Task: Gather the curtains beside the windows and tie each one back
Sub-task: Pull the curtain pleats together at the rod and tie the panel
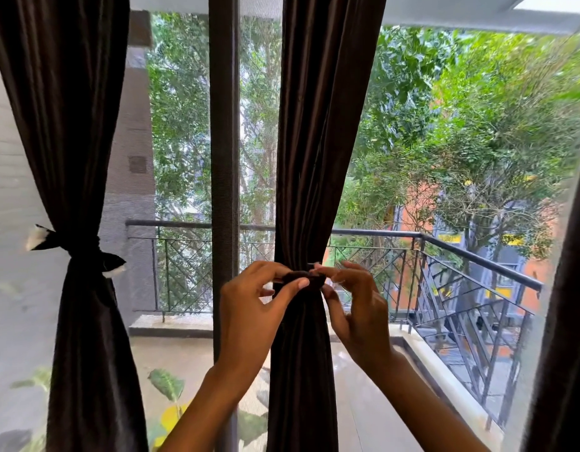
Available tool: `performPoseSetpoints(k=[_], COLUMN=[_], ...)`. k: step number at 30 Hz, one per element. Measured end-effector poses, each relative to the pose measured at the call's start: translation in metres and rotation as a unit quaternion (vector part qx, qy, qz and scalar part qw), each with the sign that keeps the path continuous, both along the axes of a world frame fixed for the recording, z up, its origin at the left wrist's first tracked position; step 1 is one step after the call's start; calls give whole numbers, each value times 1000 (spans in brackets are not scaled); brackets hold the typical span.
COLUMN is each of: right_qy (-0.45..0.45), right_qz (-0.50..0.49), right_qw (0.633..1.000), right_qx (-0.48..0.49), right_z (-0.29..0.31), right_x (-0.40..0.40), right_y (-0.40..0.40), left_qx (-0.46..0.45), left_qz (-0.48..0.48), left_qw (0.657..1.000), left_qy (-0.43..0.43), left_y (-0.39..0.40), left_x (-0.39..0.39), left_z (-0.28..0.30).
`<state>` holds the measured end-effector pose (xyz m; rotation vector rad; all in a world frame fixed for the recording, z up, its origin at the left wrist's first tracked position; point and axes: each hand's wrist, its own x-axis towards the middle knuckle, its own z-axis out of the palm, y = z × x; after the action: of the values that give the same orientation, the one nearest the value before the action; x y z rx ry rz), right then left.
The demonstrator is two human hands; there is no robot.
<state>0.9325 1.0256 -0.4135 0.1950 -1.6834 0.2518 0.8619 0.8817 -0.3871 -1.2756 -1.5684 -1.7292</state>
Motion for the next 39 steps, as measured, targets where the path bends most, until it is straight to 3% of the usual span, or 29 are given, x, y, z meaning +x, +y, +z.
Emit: performPoseSetpoints(k=[12, 17, 21, 28, 32, 39], right_qy=[-70, -98, -66, -128, -156, -87], right_qz=[57, -100, -175, -96, -106, -94], right_qw=[995, 990, 982, 987, 982, 991], right_qx=[-38, 24, 35, -1, 28, 32], right_z=[16, 12, 9, -1, 11, 20], right_x=[15, 18, 16, 19, 23, 25], right_y=[-11, -1, 0, -7, -11, -13], left_qx=[18, 21, 17, 16, 25, 39], left_qz=[-2, -31, -44, -37, -52, -68], left_qw=[999, 999, 999, 999, 996, 987], left_qy=[-34, -19, -14, -31, -73, -138], left_y=[-1, 1, 1, 0, -1, -1], left_x=[-5, 0, 0, -4, 2, -2], left_z=[0, 0, -3, -6, -3, 3])
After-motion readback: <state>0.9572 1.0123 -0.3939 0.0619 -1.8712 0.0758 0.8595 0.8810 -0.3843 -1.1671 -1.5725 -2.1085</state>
